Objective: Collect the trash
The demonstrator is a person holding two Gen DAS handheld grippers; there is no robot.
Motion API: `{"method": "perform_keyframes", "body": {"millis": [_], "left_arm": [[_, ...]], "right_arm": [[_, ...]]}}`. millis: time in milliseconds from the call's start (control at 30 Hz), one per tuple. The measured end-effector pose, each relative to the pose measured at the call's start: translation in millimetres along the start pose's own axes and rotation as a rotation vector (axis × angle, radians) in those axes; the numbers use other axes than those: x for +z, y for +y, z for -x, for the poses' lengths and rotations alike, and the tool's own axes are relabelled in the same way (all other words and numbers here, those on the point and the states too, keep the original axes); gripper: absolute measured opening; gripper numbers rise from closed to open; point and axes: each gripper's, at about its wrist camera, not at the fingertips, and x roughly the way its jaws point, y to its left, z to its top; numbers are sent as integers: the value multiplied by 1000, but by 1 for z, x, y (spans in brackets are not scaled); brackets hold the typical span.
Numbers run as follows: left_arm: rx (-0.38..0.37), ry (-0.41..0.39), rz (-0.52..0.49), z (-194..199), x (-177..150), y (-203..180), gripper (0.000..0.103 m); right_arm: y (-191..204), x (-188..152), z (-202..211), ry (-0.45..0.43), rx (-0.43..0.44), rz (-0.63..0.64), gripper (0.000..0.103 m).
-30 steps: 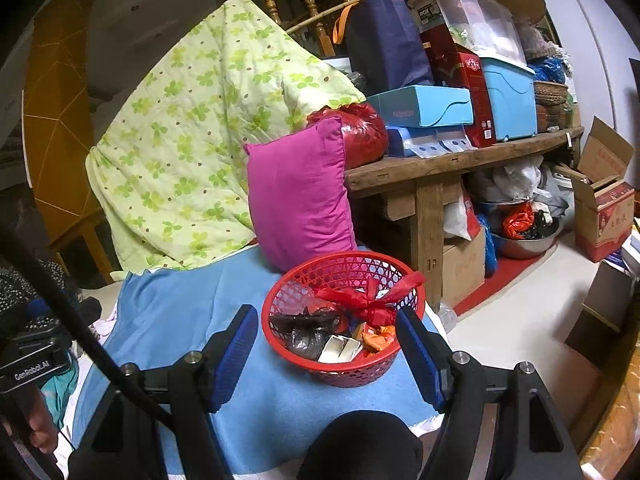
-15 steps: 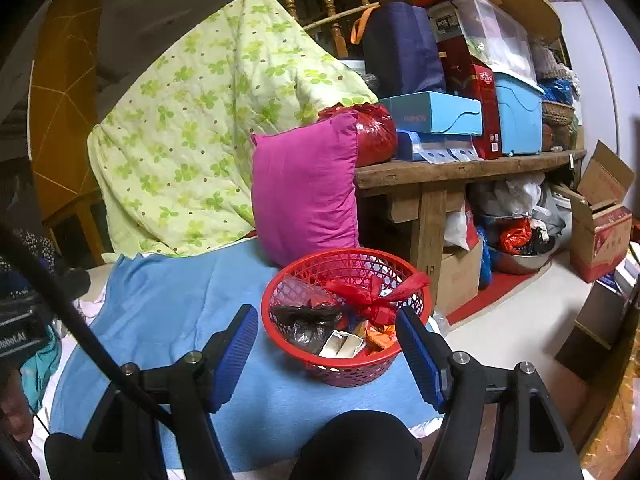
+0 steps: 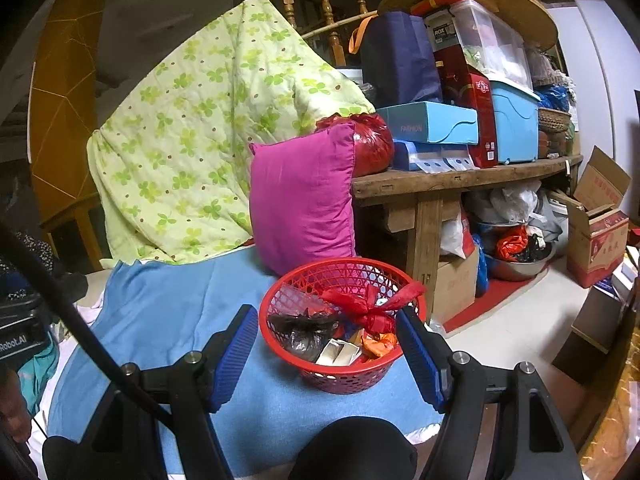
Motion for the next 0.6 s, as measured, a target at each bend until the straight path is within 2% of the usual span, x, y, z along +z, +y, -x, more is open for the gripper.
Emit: {"method": "perform_keyframes", "body": {"millis": [600], "left_arm": [[0, -2, -3, 2, 0, -2, 96]], "right_arm": [[0, -2, 2, -3, -8, -10, 74]]}}
